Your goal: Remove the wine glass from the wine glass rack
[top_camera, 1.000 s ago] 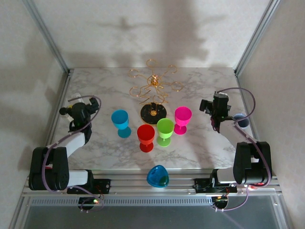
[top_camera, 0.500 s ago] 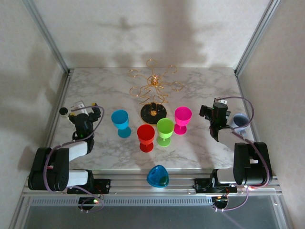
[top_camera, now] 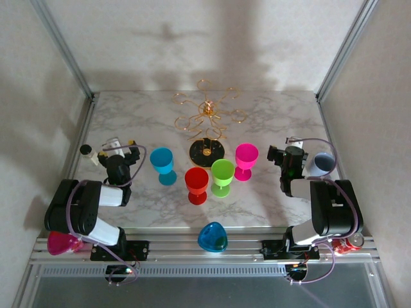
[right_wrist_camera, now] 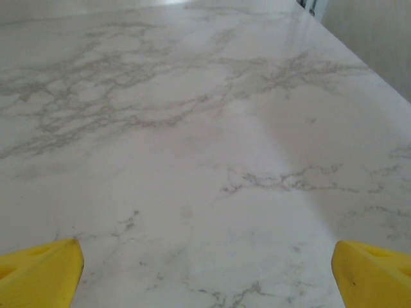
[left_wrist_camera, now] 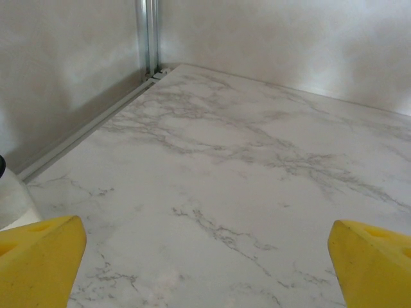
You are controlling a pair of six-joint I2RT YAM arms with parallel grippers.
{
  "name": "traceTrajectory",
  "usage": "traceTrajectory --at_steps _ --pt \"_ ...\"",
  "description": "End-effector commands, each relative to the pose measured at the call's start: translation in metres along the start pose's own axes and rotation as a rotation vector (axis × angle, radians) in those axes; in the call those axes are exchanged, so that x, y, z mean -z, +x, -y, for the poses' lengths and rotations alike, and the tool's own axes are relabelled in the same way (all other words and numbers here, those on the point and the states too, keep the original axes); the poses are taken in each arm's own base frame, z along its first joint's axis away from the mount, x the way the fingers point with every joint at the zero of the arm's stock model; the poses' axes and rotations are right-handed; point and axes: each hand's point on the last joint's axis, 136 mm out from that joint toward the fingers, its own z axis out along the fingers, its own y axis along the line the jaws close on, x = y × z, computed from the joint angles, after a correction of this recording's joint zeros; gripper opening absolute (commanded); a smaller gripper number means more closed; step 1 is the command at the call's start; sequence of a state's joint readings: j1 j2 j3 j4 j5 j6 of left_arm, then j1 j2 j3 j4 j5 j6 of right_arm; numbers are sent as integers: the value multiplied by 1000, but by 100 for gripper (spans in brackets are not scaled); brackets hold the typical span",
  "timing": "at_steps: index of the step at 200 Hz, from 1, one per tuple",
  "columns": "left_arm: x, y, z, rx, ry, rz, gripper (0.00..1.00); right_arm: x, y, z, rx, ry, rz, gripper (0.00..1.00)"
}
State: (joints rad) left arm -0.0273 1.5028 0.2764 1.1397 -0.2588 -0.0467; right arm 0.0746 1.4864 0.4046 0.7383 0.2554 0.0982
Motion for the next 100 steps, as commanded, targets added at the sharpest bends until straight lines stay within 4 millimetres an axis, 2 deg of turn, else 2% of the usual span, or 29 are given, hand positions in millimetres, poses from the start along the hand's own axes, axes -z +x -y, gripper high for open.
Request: traceTrajectory --at_steps 1,100 --pt "-1 -12 0 9 0 45 98 -2 0 -9 26 -63 73 99" --pt "-6 -10 -1 22 11 25 99 -2 0 -12 42 -53 57 99"
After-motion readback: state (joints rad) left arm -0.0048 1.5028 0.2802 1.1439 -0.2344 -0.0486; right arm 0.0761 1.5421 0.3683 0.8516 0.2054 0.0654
